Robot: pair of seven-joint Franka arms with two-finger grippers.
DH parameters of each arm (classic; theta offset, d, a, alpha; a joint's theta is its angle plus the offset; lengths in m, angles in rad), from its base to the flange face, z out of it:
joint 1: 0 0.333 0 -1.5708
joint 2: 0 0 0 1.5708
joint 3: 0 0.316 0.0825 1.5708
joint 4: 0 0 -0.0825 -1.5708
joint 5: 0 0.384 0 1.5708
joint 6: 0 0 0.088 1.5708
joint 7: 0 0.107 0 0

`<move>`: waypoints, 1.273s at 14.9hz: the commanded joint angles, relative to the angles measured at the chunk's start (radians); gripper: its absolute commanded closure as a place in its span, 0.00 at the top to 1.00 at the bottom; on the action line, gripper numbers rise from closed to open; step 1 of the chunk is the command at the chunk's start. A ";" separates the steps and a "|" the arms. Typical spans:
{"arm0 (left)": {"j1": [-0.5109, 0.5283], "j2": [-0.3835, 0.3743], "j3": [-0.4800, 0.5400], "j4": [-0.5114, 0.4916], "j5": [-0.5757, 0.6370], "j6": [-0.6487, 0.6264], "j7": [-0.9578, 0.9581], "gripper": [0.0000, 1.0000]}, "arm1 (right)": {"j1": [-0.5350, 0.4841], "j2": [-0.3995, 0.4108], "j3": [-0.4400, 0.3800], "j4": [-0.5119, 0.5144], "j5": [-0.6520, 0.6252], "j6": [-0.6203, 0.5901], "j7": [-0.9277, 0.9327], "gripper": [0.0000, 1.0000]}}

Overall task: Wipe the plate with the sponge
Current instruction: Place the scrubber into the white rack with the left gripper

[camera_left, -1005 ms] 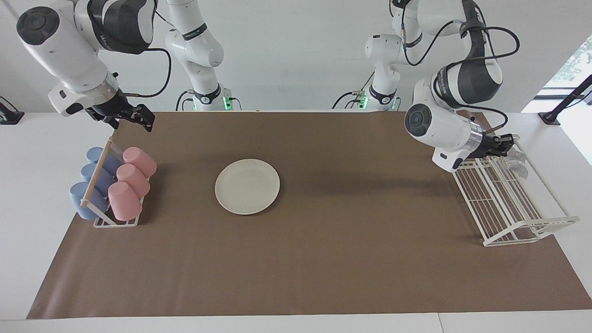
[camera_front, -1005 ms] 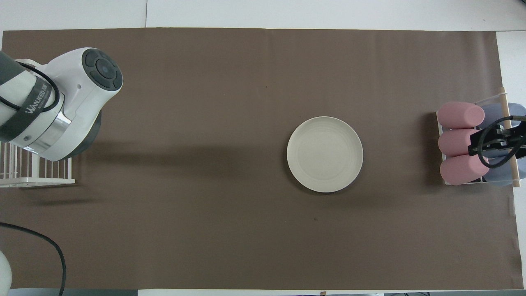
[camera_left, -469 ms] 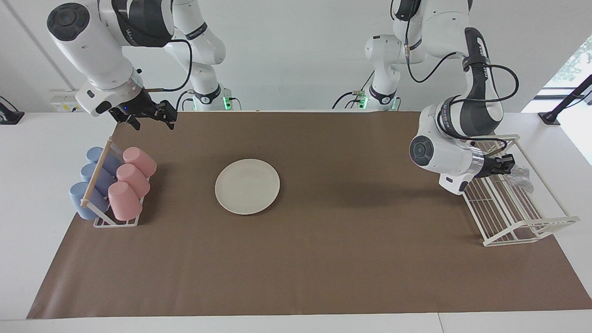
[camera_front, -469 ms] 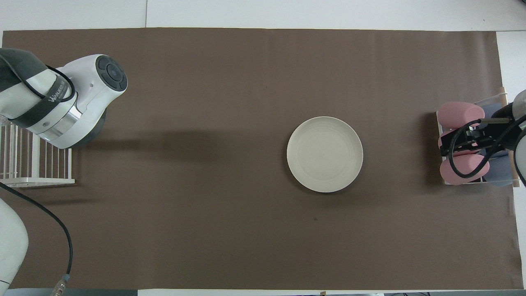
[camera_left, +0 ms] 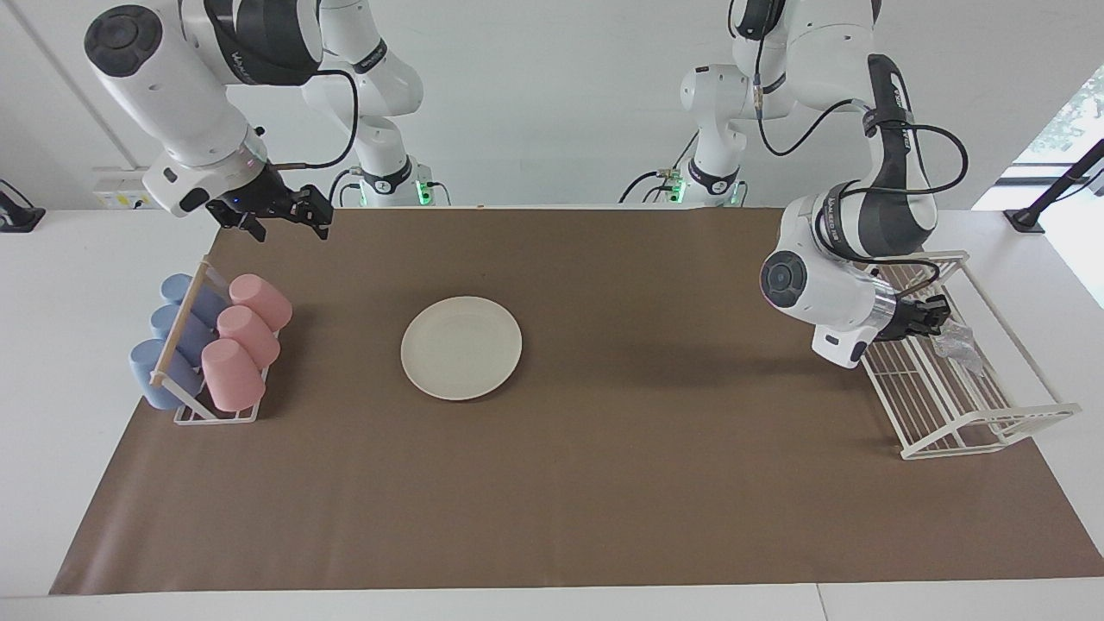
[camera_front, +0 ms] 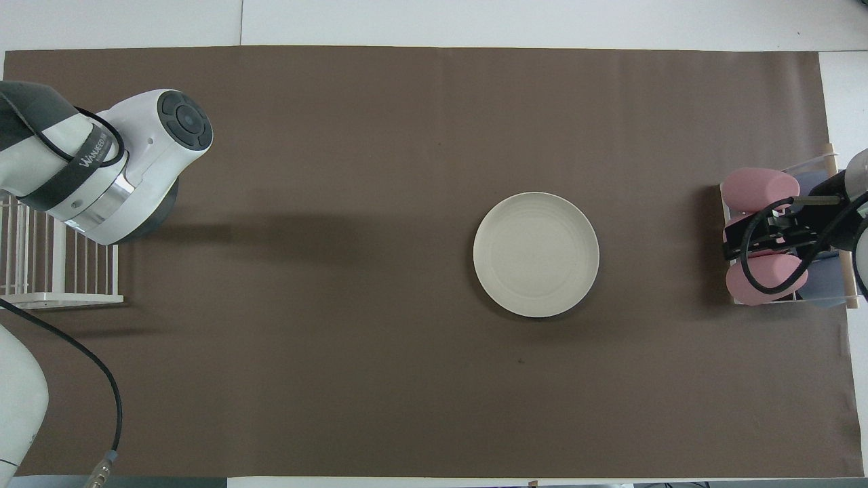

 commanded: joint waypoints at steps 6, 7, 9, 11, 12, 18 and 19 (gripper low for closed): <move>0.012 0.003 0.002 -0.010 -0.055 0.066 -0.062 0.89 | 0.009 -0.012 -0.020 -0.008 0.015 -0.007 0.018 1.00; 0.013 0.003 0.002 -0.010 -0.057 0.067 -0.062 0.91 | 0.008 -0.013 -0.020 -0.011 0.015 -0.012 0.018 1.00; 0.013 0.003 0.002 -0.009 -0.057 0.070 -0.062 1.00 | 0.000 -0.015 -0.020 -0.013 0.016 -0.012 0.022 1.00; 0.013 0.000 0.000 -0.007 -0.069 0.075 -0.062 1.00 | 0.000 -0.012 -0.020 -0.011 0.016 -0.009 0.018 1.00; 0.013 -0.003 0.002 0.000 -0.100 0.083 -0.062 1.00 | 0.003 -0.013 -0.020 -0.011 0.016 -0.009 0.016 1.00; 0.052 -0.067 0.009 0.131 -0.541 0.110 -0.047 1.00 | 0.000 -0.012 -0.022 -0.010 0.019 0.010 0.024 1.00; 0.053 -0.078 0.009 0.143 -0.598 0.104 -0.050 1.00 | -0.002 -0.013 -0.023 -0.011 0.016 0.011 0.025 1.00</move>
